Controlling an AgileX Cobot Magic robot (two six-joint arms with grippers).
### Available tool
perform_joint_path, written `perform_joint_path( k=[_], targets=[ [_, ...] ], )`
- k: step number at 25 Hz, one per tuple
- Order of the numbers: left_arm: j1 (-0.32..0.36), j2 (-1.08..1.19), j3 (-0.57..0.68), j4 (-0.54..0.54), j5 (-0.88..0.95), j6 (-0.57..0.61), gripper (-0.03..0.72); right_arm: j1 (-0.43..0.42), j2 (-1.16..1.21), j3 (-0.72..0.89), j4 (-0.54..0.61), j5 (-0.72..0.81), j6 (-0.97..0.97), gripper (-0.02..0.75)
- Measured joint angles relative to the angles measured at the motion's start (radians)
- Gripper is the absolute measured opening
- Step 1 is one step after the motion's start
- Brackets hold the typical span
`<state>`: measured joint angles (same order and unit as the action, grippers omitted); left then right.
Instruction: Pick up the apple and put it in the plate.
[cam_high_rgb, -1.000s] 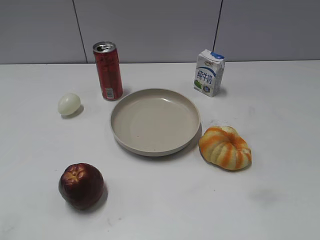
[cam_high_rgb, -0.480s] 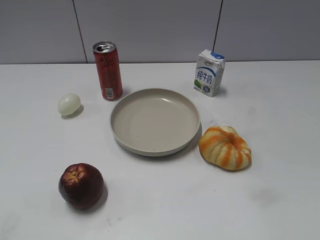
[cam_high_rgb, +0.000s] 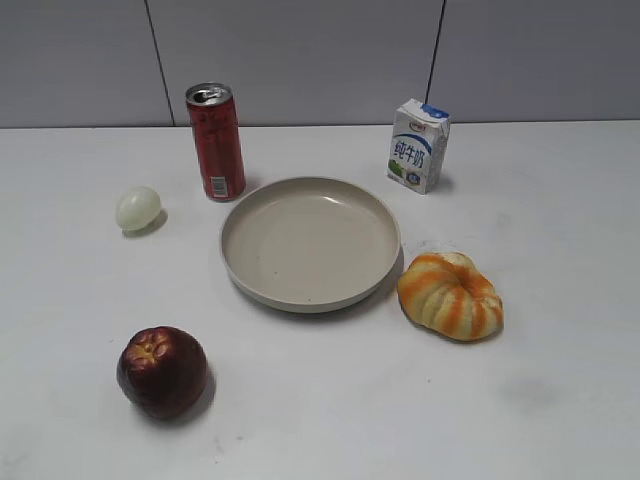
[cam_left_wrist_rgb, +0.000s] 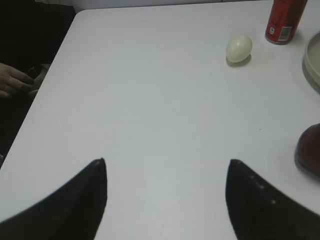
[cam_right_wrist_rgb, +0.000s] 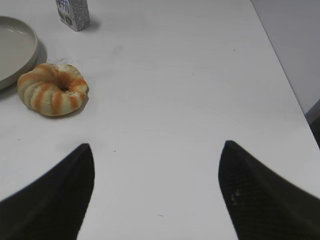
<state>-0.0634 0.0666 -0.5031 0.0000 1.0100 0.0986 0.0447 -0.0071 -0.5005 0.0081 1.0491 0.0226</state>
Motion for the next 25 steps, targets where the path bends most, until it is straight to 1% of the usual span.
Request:
perform_joint_path(
  k=[3,6,8,11,13,15,17,20,25],
  targets=[
    [0.0,0.128,-0.007,0.0,-0.076,0.0,0.562,0.0,0.0,0.0,0.0,0.0,0.0,0.585],
    [0.0,0.284,-0.009,-0.035,-0.152,0.034,0.562,0.0,0.0,0.0,0.0,0.0,0.0,0.585],
    [0.0,0.385,-0.009,-0.084,-0.193,0.103,0.563,0.0,0.0,0.0,0.0,0.0,0.0,0.585],
    [-0.013,0.539,-0.009,-0.2,-0.232,0.229,0.586,0.0,0.0,0.0,0.0,0.0,0.0,0.585],
    [-0.06,0.615,-0.009,-0.27,-0.255,0.296,0.601,0.0,0.0,0.0,0.0,0.0,0.0,0.585],
    [-0.123,0.683,-0.009,-0.3,-0.27,0.346,0.606,0.0,0.0,0.0,0.0,0.0,0.0,0.585],
    [-0.196,0.741,-0.011,-0.312,-0.274,0.371,0.608,0.0,0.0,0.0,0.0,0.0,0.0,0.585],
    [-0.283,0.841,-0.041,-0.316,-0.278,0.391,0.61,0.0,0.0,0.0,0.0,0.0,0.0,0.585],
    [-0.4,1.065,-0.154,-0.314,-0.276,0.403,0.61,0.0,0.0,0.0,0.0,0.0,0.0,0.585]
  ],
)
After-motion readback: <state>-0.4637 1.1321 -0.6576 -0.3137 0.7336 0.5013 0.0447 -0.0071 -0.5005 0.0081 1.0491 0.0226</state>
